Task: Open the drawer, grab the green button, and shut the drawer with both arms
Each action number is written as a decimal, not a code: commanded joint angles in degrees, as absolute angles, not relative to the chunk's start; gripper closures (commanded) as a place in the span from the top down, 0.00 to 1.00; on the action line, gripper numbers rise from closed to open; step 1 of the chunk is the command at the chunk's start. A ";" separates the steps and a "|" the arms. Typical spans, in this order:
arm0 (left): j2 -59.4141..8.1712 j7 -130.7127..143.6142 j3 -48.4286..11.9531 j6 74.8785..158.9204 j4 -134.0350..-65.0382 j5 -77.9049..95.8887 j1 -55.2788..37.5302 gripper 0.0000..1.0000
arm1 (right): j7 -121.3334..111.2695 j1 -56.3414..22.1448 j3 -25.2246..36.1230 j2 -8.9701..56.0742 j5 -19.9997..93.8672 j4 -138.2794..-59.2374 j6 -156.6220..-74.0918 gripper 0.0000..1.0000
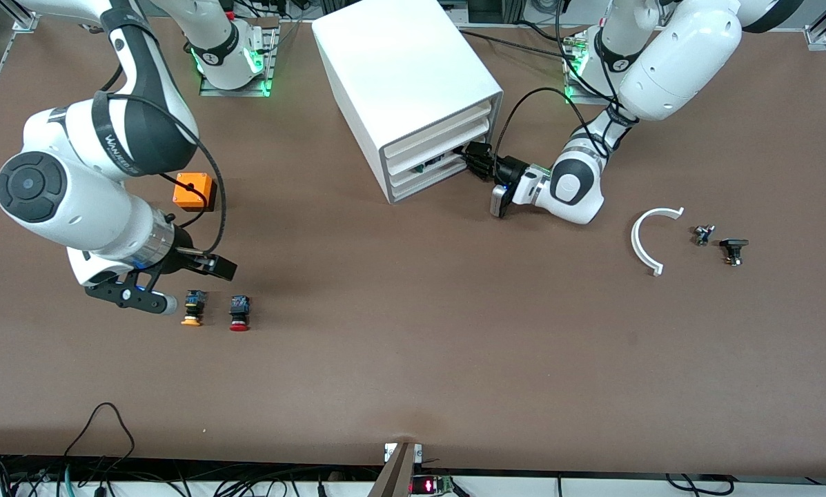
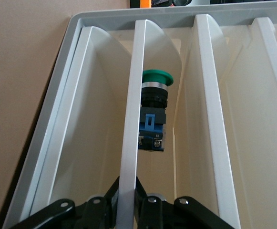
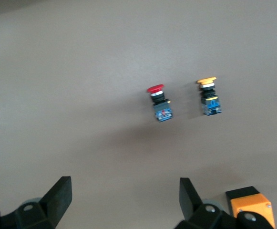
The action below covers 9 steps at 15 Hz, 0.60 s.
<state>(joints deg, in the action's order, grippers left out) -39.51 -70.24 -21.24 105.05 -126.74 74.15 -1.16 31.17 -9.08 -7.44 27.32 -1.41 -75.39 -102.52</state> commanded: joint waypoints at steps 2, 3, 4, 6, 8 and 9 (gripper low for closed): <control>-39.38 -70.85 -21.97 104.94 -126.30 76.03 1.66 0.00 | 35.67 -10.45 -7.56 30.32 -1.93 -69.79 -101.34 1.00; -39.46 -70.06 -21.89 104.94 -125.34 76.03 2.28 0.00 | 36.90 -11.07 -7.56 30.93 -1.93 -68.57 -101.34 1.00; -39.46 -69.09 -21.80 104.94 -124.64 76.03 2.55 0.00 | 38.57 -11.94 -7.56 31.72 -1.93 -67.08 -101.34 1.00; -39.55 -66.46 -21.18 105.03 -122.27 75.85 2.90 0.00 | 41.82 -13.35 -7.56 32.87 -1.93 -64.96 -101.42 1.00; -39.72 -63.29 -19.43 105.55 -119.63 75.32 2.90 0.00 | 44.46 -14.76 -7.56 33.40 -1.93 -64.25 -102.65 1.00; -40.25 -62.76 -18.21 105.56 -118.23 75.24 2.81 0.00 | 46.13 -15.37 -7.56 33.49 -1.93 -64.25 -103.44 1.00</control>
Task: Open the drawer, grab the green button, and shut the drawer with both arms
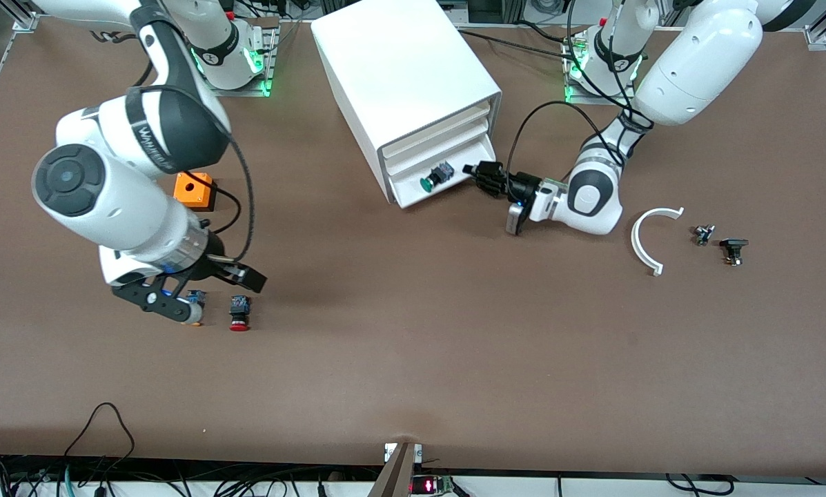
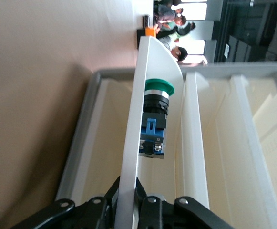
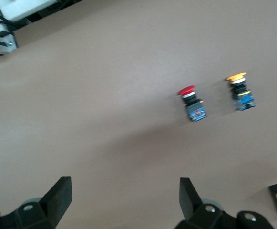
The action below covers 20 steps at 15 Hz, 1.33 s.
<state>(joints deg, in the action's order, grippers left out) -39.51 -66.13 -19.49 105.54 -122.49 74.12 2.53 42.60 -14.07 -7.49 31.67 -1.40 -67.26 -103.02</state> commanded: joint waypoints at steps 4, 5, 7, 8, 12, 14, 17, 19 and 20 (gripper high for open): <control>-40.96 -59.24 -17.23 105.64 -114.96 75.23 2.90 0.00 | 52.63 -18.19 -7.56 33.84 -1.93 -64.16 -105.64 1.00; -41.04 -59.15 -15.66 105.64 -114.35 75.23 2.38 0.00 | 55.43 -18.89 -7.56 34.01 -1.67 -64.16 -105.91 1.00; -41.22 -58.98 -14.77 105.64 -113.82 74.88 2.02 0.00 | 61.75 -20.73 -7.56 34.28 -1.06 -64.16 -107.31 1.00; -41.48 -58.63 -14.16 105.64 -113.38 74.80 2.11 0.00 | 65.09 -21.79 -7.56 34.63 -1.05 -64.16 -107.58 1.00; -42.28 -58.18 -12.66 105.64 -111.71 72.95 2.02 0.00 | 76.61 -26.62 -7.56 35.94 -1.05 -64.16 -110.47 1.00; -42.28 -58.18 -12.13 105.64 -111.71 72.95 2.11 0.37 | 79.09 -28.82 -7.47 36.73 -1.05 -64.16 -111.36 1.00; -41.93 -58.18 -12.13 105.64 -111.80 72.86 2.63 1.00 | 84.53 -31.98 -7.47 38.58 -1.23 -64.16 -114.60 1.00; -41.14 -57.05 -12.04 105.64 -111.71 72.51 2.90 1.00 | 85.77 -34.09 -7.30 39.90 -1.32 -64.07 -115.66 1.00; -39.74 -54.95 -11.95 105.64 -111.71 71.64 2.99 1.00 | 87.43 -34.80 -7.29 40.51 -1.32 -64.07 -115.93 1.00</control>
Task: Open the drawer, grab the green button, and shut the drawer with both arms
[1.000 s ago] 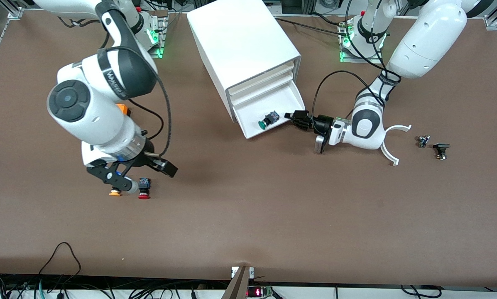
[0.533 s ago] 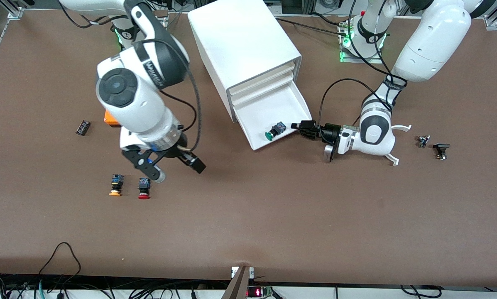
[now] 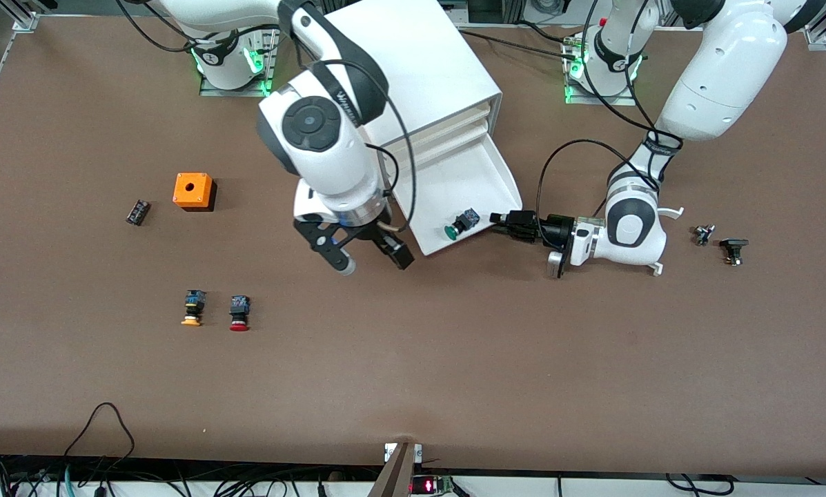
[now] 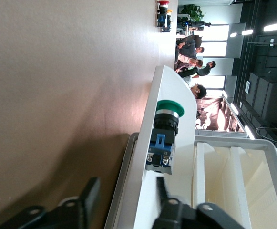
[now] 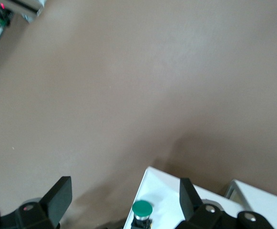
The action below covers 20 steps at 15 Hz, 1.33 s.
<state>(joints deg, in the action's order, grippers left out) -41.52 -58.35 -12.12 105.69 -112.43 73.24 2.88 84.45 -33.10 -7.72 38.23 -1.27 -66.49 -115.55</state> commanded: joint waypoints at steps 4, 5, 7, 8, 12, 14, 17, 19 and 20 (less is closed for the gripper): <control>-32.28 -40.65 -11.69 105.64 -111.45 64.01 2.99 1.00 | 94.03 -38.58 -7.38 43.94 -1.14 -64.07 -121.02 1.00; -30.86 -36.08 -11.69 105.56 -110.40 60.68 3.08 1.00 | 94.91 -39.02 -7.56 44.55 -0.88 -64.07 -121.03 1.00; -28.23 -28.07 -11.69 105.21 -108.82 53.30 3.08 1.00 | 97.55 -40.86 -7.65 45.87 0.70 -64.07 -121.29 1.00; -27.08 -24.47 -11.69 104.94 -107.68 49.35 3.16 1.00 | 98.78 -41.57 -7.65 46.75 0.70 -64.07 -122.07 1.00; -25.40 -13.56 -11.69 96.98 -99.26 32.29 3.69 1.00 | 101.34 -43.68 -8.00 49.39 0.97 -64.07 -124.28 1.00; -25.40 -8.55 -11.78 90.82 -94.33 25.78 4.39 1.00 | 102.12 -44.73 -7.91 50.27 2.19 -64.16 -123.93 1.00; -25.31 -3.53 -11.69 84.39 -89.49 20.67 4.48 1.00 | 103.01 -46.05 -7.82 52.03 2.11 -64.07 -125.94 1.00; -24.79 0.85 -11.69 81.49 -87.03 17.16 4.40 1.00 | 103.10 -46.75 -7.74 52.99 2.02 -64.07 -127.44 1.00; -24.18 3.23 -11.78 80.87 -86.14 15.05 4.39 1.00 | 103.01 -46.76 -7.73 53.17 2.11 -64.07 -127.62 1.00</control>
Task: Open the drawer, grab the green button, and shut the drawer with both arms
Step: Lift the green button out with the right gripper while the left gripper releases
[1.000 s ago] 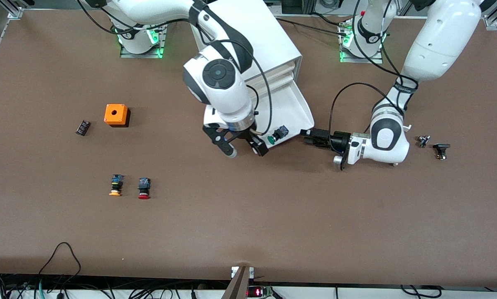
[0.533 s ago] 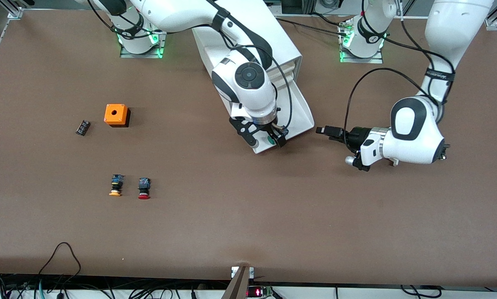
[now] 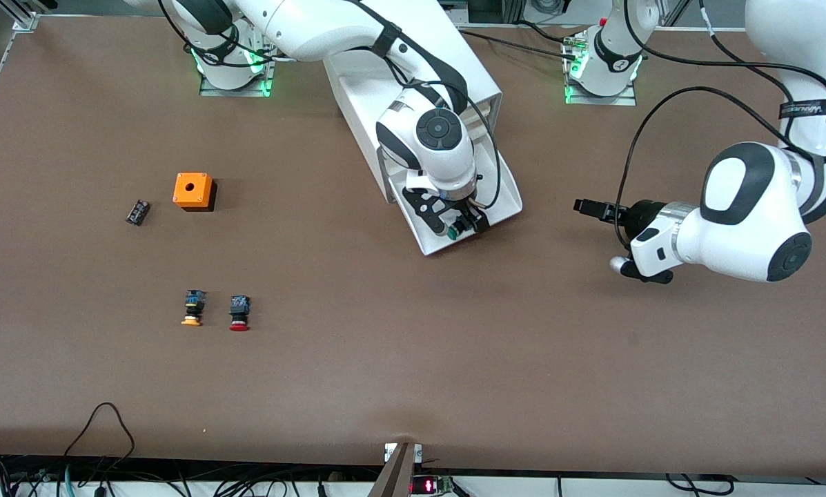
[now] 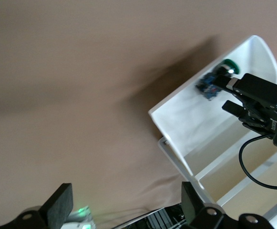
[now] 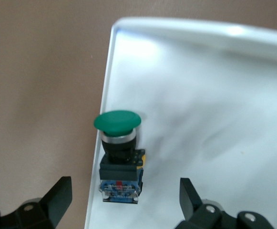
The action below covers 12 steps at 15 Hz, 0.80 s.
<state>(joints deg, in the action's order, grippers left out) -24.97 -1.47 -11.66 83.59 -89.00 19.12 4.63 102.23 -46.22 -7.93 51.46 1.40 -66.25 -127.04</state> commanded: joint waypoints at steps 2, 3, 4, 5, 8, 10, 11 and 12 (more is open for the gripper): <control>-21.81 6.49 -12.22 80.33 -86.04 11.45 4.31 1.00 | 102.83 -46.76 -7.73 53.61 2.11 -64.07 -127.70 0.97; -21.01 6.59 -12.56 80.25 -85.52 8.55 4.31 1.00 | 102.48 -46.76 -7.73 53.70 2.11 -64.07 -127.71 0.88; -20.40 6.50 -12.74 80.07 -83.69 5.74 4.13 1.00 | 102.13 -46.76 -7.73 53.70 2.11 -64.07 -127.53 0.64; -20.22 6.16 -12.74 80.07 -81.67 2.84 3.78 1.00 | 101.87 -46.41 -7.91 53.70 2.37 -64.07 -127.62 0.46; -20.39 6.15 -12.48 79.02 -77.26 -1.67 3.69 1.00 | 100.29 -45.88 -8.35 53.35 3.43 -63.98 -127.01 0.00; -20.48 6.15 -12.13 79.10 -75.51 -1.58 4.39 1.00 | 100.46 -46.14 -8.17 53.00 3.34 -63.90 -126.39 0.00; -20.57 6.07 -12.04 79.10 -75.24 -1.67 4.31 1.00 | 100.46 -46.06 -8.09 52.48 3.34 -63.81 -125.34 0.00; -20.57 6.15 -11.95 79.10 -75.23 -1.76 4.31 1.00 | 100.46 -45.79 -7.91 51.60 3.34 -62.33 -123.59 0.00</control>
